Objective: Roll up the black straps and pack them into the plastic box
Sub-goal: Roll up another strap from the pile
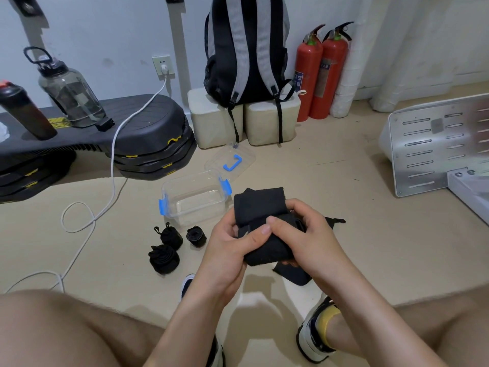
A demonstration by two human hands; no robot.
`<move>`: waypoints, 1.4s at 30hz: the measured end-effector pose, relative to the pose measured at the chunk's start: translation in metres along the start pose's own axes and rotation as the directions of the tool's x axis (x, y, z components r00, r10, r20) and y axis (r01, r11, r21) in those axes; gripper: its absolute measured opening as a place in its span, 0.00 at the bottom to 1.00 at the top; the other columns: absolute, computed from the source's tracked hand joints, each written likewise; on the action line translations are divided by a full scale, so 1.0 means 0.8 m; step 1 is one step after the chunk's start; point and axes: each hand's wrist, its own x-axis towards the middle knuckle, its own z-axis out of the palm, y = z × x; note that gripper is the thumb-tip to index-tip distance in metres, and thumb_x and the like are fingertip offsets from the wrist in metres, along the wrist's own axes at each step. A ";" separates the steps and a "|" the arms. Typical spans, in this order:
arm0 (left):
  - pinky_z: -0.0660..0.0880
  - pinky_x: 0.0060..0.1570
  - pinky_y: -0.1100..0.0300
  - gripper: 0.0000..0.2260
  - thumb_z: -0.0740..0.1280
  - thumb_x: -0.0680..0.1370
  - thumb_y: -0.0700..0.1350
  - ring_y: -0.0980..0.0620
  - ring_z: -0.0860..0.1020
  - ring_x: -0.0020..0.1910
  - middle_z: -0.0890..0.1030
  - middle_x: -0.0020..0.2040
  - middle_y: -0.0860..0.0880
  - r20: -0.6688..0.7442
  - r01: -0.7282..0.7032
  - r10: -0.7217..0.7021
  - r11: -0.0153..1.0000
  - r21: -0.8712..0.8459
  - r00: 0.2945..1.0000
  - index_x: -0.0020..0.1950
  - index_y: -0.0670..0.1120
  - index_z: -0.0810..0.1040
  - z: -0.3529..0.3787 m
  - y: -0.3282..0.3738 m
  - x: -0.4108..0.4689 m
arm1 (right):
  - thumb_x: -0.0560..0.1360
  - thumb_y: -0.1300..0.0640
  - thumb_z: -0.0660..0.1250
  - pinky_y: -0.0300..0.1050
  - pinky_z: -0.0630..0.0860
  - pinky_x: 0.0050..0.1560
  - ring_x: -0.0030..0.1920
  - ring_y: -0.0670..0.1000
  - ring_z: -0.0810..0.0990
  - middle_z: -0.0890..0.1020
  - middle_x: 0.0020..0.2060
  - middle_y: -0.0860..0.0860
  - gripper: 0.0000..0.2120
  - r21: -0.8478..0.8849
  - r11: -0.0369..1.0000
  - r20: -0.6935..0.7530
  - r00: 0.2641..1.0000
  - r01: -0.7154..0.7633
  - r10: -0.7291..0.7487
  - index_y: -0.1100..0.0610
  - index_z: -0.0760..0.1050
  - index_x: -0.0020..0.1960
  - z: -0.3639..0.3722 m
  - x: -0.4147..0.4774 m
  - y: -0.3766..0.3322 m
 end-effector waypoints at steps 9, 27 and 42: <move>0.79 0.48 0.64 0.16 0.68 0.75 0.32 0.55 0.84 0.49 0.86 0.51 0.49 -0.091 0.095 -0.083 0.987 0.131 0.992 0.62 0.44 0.79 -0.002 0.015 -0.001 | 0.73 0.49 0.69 0.43 0.68 0.31 0.37 0.52 0.77 0.75 0.40 0.45 0.11 -0.883 0.313 0.103 0.795 0.350 -0.598 0.48 0.78 0.54 -0.018 0.008 0.000; 0.69 0.58 0.49 0.12 0.75 0.68 0.43 0.46 0.77 0.35 0.74 0.33 0.52 0.470 -0.258 0.460 -0.450 0.855 0.754 0.42 0.47 0.72 0.000 0.054 0.028 | 0.75 0.61 0.64 0.46 0.67 0.21 0.34 0.55 0.74 0.74 0.39 0.53 0.06 -0.645 -0.509 0.764 0.476 0.570 -0.435 0.58 0.78 0.50 -0.099 0.037 -0.085; 0.67 0.29 0.56 0.22 0.74 0.69 0.43 0.45 0.74 0.38 0.75 0.43 0.48 0.537 -0.335 0.496 -0.440 0.833 0.683 0.62 0.50 0.74 0.018 0.081 0.011 | 0.66 0.56 0.75 0.39 0.58 0.23 0.24 0.59 0.71 0.74 0.34 0.52 0.09 -0.882 -0.180 0.455 0.684 0.436 -0.571 0.58 0.78 0.42 -0.088 0.043 -0.095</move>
